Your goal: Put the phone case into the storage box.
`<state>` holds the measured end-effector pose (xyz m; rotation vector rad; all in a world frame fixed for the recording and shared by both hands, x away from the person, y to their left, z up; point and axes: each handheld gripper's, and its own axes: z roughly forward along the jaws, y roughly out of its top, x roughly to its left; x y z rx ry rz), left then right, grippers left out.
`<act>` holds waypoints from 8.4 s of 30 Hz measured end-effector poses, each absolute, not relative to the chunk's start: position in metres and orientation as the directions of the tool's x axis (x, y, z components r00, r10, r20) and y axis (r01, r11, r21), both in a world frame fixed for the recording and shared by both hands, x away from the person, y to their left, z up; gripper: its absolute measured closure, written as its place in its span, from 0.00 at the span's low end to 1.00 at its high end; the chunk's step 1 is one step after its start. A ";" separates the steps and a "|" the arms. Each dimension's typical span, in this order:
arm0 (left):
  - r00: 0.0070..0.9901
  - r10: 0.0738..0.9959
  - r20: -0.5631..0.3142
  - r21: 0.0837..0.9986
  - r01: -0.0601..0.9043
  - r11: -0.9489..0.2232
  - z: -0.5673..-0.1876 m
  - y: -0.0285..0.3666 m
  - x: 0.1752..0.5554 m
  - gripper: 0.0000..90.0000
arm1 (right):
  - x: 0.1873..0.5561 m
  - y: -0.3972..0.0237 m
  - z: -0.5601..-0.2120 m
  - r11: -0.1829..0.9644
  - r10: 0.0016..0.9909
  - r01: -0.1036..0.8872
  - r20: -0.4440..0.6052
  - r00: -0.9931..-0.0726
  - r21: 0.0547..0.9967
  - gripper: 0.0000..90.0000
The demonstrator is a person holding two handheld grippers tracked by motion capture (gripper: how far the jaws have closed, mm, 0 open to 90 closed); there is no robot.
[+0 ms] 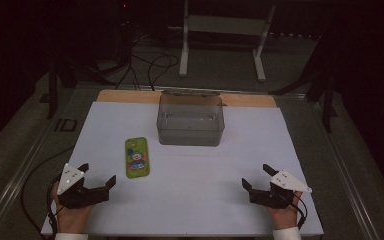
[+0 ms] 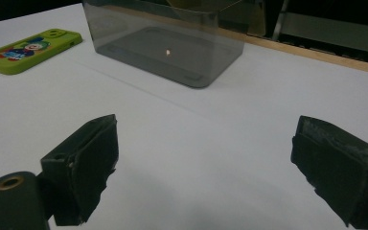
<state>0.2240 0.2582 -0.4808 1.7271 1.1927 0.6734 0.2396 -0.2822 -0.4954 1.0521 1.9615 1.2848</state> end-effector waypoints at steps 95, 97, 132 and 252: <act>0.549 0.833 -0.070 0.711 0.613 -0.345 -0.516 0.143 0.317 0.92 | 0.242 -0.280 -0.498 0.239 0.843 0.313 -0.036 -0.537 0.919 0.10; 0.546 0.835 -0.072 0.697 0.626 -0.349 -0.519 0.142 0.318 1.00 | 0.242 -0.280 -0.498 0.239 0.843 0.313 -0.036 -0.537 0.919 0.10; 0.450 0.891 -0.063 0.788 0.570 -0.232 -0.498 0.192 0.288 0.78 | 0.242 -0.279 -0.499 0.245 0.839 0.311 -0.039 -0.543 0.918 0.10; 0.446 0.895 -0.025 0.395 0.827 -0.401 -0.512 0.197 0.362 0.07 | 0.246 -0.278 -0.499 0.227 0.797 0.291 -0.006 -0.604 0.929 0.10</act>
